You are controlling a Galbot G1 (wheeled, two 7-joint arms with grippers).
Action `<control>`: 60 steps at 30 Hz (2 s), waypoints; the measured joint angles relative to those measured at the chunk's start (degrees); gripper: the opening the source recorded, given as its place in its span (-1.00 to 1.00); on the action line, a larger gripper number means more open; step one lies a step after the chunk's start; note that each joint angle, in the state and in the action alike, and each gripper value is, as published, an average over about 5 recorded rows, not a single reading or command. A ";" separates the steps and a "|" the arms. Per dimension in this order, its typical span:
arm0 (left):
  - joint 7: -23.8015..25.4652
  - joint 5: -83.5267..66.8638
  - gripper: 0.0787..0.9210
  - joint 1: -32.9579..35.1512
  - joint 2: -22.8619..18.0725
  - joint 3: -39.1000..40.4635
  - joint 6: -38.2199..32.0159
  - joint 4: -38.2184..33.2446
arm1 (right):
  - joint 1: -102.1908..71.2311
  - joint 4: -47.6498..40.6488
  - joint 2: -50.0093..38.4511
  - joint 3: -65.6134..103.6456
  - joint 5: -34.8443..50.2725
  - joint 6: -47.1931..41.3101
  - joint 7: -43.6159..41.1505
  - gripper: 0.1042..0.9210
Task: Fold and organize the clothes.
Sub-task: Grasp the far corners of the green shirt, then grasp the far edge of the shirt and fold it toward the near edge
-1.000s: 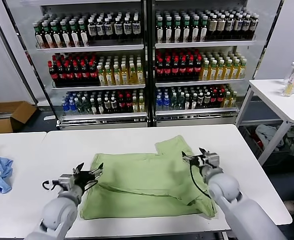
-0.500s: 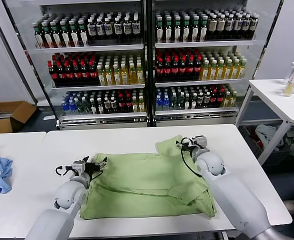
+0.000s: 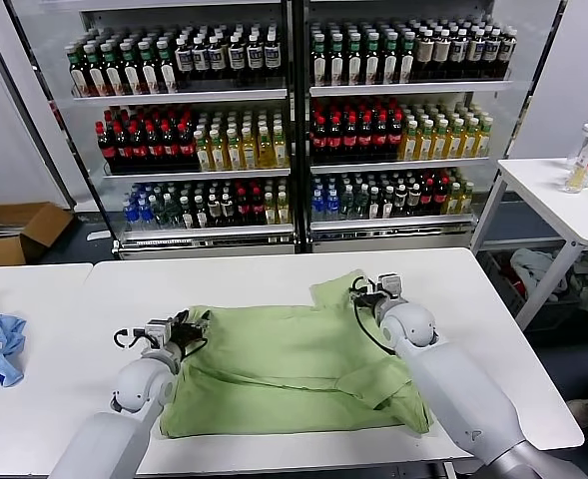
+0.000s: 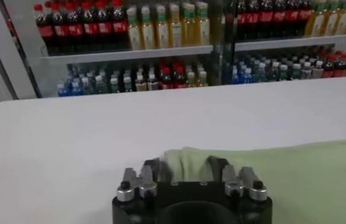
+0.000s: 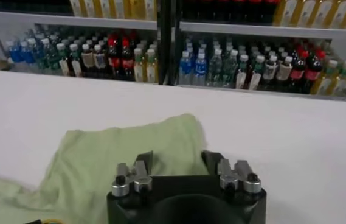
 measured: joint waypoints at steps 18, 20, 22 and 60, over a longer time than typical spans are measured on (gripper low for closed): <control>3.36 -6.62 -0.96 4.34 2.07 -2.84 -2.77 -4.71 | -3.13 5.64 -2.03 2.04 1.17 1.83 -1.11 -1.00; 3.67 -7.75 -0.96 5.24 2.47 -3.55 -3.39 -6.03 | -3.97 7.39 -2.56 2.66 1.32 2.05 -1.09 -1.00; 3.94 -8.80 -0.96 6.16 2.84 -4.28 -3.92 -7.45 | -4.87 9.26 -3.16 3.37 1.47 2.15 -1.03 -1.00; 5.51 -12.02 -0.96 28.22 6.31 -14.08 -2.52 -29.68 | -45.30 48.81 -13.54 26.39 -0.47 1.44 1.98 -1.00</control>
